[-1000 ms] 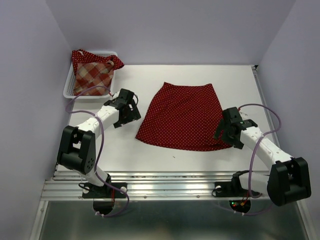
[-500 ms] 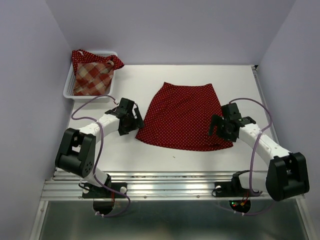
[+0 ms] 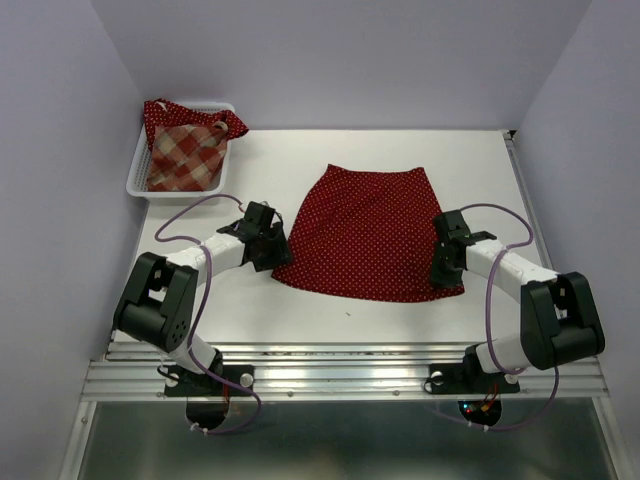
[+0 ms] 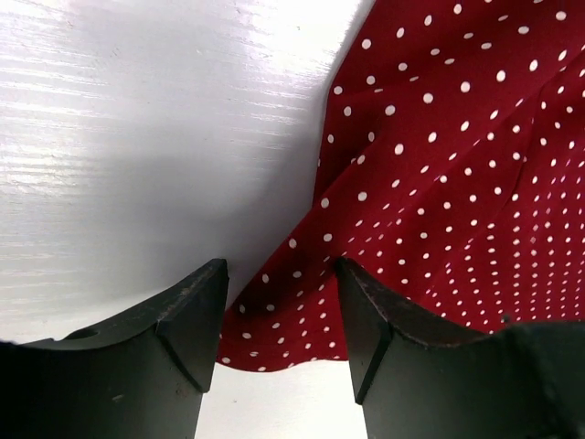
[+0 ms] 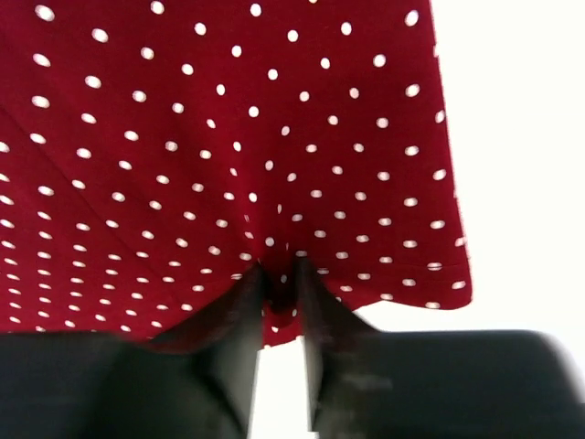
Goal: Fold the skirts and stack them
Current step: Flatten the skirt out
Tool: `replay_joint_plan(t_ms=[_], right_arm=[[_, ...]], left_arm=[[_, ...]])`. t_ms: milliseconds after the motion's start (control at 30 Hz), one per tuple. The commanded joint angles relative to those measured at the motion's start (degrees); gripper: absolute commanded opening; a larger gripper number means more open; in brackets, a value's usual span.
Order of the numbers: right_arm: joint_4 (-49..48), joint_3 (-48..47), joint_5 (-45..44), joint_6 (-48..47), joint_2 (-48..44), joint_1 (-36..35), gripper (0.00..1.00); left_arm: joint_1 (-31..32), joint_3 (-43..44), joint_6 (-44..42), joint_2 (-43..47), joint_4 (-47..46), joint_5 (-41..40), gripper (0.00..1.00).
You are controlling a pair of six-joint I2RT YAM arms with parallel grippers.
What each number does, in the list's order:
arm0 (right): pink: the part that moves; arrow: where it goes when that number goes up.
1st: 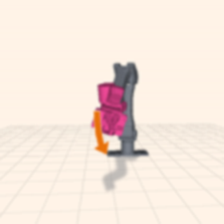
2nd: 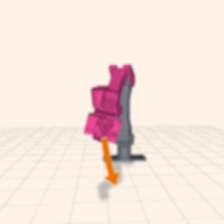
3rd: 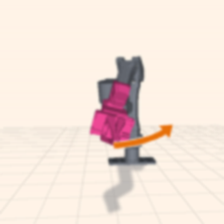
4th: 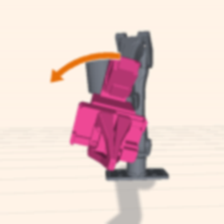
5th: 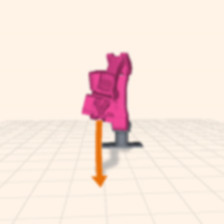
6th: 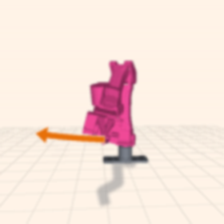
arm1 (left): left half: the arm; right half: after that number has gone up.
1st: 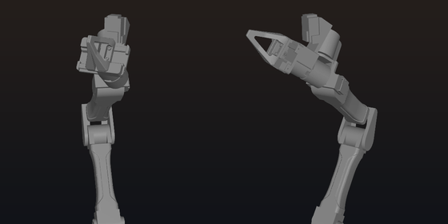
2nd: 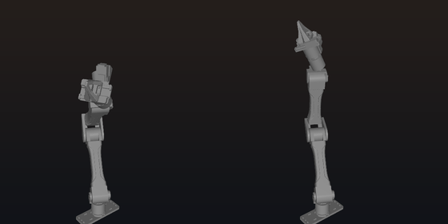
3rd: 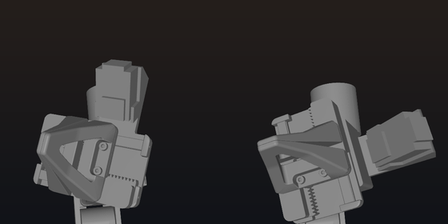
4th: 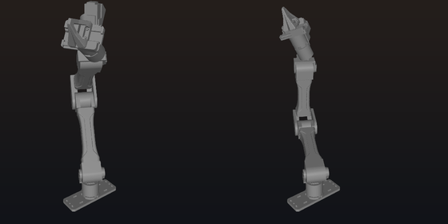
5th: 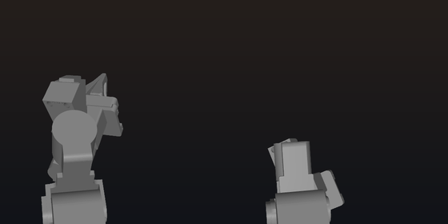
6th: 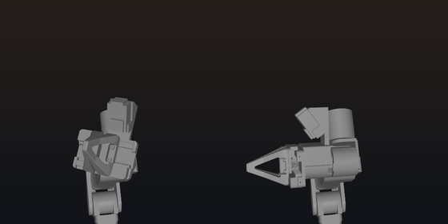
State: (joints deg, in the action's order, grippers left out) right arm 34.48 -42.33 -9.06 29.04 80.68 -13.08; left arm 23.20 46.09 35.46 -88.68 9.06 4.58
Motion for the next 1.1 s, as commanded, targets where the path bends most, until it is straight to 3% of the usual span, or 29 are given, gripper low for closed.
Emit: replay_joint_plan(t_ms=[0, 333, 600, 667, 700, 767, 867, 900, 933, 1067], right_arm=[[1.6, -2.1, -3.9, 1.9, -2.2, 0.2, 0.13], [12.7, -7.9, -7.9, 3.5, -10.5, 0.2, 0.09], [17.8, -5.8, -9.7, 6.7, -4.5, 0.2, 0.09], [16.5, -4.8, -9.5, 6.8, -3.4, 0.2, 0.16], [16.5, -4.6, -9.8, 7.4, -2.4, 0.2, 0.22], [16.4, -5.1, -10.7, 7.5, -1.7, 0.2, 0.26], [16.1, -9.1, -11.3, 6.5, -0.8, 0.2, 0.63], [15.6, -11.4, -9.9, 3.9, -0.7, 0.2, 0.79], [14.9, -12.2, -8.0, 2.4, -1.1, 0.2, 0.88], [7.0, -14.0, 4.1, -3.4, -5.7, 0.2, 1.0]], left_arm=[[0.2, -1.3, -0.3, 0.3, -0.4, -0.4, 0.62], [0.8, -2.1, -1.2, 1.8, 0.4, -0.4, 0.64], [3.1, -1.9, -0.8, 0.5, 0.7, -0.1, 0.64], [3.3, -1.5, -0.8, -0.3, 0.7, -0.1, 0.63], [3.3, -1.4, -0.8, -0.5, 0.8, 0.0, 0.55], [3.4, -1.2, -0.9, -1.2, 1.0, 0.0, 0.45], [3.5, -1.3, -0.7, -1.1, 1.0, -0.2, 0.26], [3.4, -1.4, -0.6, -1.0, 1.0, -0.6, 0.0], [3.4, -1.4, -0.4, -0.6, 1.1, -1.1, 0.0], [3.4, -2.1, 2.1, 2.4, 4.9, -7.8, 0.0]])
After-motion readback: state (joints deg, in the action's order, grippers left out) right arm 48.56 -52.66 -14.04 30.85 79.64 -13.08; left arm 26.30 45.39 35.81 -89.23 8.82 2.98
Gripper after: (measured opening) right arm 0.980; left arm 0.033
